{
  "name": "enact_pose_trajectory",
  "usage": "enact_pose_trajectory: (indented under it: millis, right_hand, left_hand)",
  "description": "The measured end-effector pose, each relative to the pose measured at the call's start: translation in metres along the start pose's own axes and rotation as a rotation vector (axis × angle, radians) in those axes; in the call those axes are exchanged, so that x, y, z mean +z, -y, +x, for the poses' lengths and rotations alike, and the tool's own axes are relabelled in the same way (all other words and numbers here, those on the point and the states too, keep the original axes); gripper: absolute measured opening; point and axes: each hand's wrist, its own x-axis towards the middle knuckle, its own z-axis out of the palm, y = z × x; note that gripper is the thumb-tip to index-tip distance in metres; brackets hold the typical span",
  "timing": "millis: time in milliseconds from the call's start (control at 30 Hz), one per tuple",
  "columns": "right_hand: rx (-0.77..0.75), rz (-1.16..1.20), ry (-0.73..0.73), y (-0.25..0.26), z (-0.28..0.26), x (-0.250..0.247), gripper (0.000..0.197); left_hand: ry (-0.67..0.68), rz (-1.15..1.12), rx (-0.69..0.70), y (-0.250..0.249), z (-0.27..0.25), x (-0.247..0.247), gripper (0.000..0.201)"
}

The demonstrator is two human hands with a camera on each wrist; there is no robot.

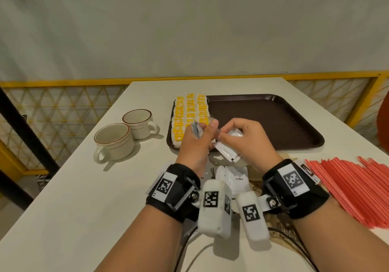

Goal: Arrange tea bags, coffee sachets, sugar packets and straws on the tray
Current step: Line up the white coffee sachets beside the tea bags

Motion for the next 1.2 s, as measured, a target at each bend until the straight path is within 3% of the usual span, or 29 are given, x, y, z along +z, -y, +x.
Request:
enact_pose_trajectory:
  millis: [100,167,233,300,367,400,500,700,867,1000,1100,1200]
  right_hand:
    - [-0.019,-0.013,0.061,0.001,-0.001,0.0,0.012]
    - [-0.02,-0.02,0.09,0.002,-0.001,-0.001,0.005]
    - [-0.015,-0.023,0.125,0.001,-0.001,-0.001,0.004]
    - [0.007,0.008,0.121,-0.001,-0.001,0.001,0.006]
    - [0.072,0.132,0.077,-0.004,0.0,0.002,0.008]
    - [0.118,0.205,0.05,-0.006,0.002,0.002,0.01]
    - [0.208,0.301,-0.019,-0.007,0.005,-0.001,0.011]
    - [0.167,0.272,-0.059,-0.009,0.005,-0.004,0.015]
    - [0.123,0.237,0.005,-0.006,0.005,-0.001,0.015]
    - [0.197,0.398,-0.001,-0.003,0.005,-0.001,0.015]
    - [0.233,0.484,-0.007,-0.001,0.004,-0.002,0.013]
    - [0.27,0.576,0.044,0.001,0.003,-0.001,0.035]
  left_hand:
    - [-0.022,0.029,-0.011,0.0,-0.001,0.002,0.087]
    - [-0.001,0.044,-0.022,0.003,-0.001,0.004,0.091]
    - [0.015,0.018,-0.031,0.002,-0.002,0.005,0.076]
    - [0.0,-0.097,-0.072,0.002,-0.002,0.004,0.047]
    - [-0.017,-0.251,-0.133,-0.003,0.0,0.0,0.015]
    - [-0.021,-0.315,-0.154,-0.006,0.001,-0.003,0.011]
    - [-0.03,-0.376,-0.228,-0.01,0.004,-0.011,0.027]
    - [0.122,-0.175,-0.284,-0.008,-0.002,-0.009,0.011]
    - [0.224,-0.003,-0.222,0.001,-0.005,-0.005,0.044]
    - [0.157,-0.047,-0.214,-0.004,-0.004,-0.009,0.017]
    - [0.097,-0.107,-0.167,-0.006,-0.001,-0.014,0.017]
    - [0.032,-0.179,-0.112,-0.006,-0.001,-0.015,0.029]
